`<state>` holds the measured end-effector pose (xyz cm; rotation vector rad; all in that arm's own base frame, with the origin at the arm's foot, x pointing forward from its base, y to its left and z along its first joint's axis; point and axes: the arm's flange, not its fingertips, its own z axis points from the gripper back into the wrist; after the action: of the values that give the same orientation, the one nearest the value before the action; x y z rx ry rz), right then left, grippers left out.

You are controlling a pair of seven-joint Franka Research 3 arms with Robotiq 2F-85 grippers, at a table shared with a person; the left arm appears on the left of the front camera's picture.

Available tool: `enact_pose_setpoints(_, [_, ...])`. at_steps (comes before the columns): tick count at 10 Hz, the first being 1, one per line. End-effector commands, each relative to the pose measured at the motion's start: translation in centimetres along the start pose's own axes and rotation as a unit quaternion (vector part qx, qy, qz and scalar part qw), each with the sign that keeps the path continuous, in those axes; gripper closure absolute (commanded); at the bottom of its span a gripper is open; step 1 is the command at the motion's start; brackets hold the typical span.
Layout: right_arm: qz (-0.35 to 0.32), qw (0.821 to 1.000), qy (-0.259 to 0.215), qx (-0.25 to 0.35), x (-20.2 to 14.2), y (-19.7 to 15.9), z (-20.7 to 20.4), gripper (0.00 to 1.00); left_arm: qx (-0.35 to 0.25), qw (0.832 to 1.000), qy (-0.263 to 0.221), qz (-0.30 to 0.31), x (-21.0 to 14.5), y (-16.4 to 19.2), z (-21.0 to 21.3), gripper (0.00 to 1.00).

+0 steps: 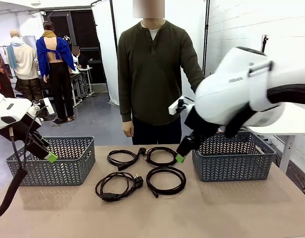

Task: Organize the cables according to human instructions.
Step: Pick up a bundle of cables and place it in the basket indicated by the human.

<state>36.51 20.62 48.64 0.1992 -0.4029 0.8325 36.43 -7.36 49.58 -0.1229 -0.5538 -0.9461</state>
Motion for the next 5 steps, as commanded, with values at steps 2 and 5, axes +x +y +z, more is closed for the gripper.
enact_pose_setpoints(2, [-0.02, 0.999, 0.036, -0.02, 4.4, 0.6, -3.1, 0.0, -0.003, 1.0, -0.001, 0.008, -0.2, 0.0, 0.0, 0.0])
enact_pose_setpoints(5, [-0.041, 0.997, 0.056, -0.041, 6.8, 0.4, -6.5, 0.0, -0.003, 1.0, -0.001, 0.008, -0.2, 0.0, 0.0, 0.0])
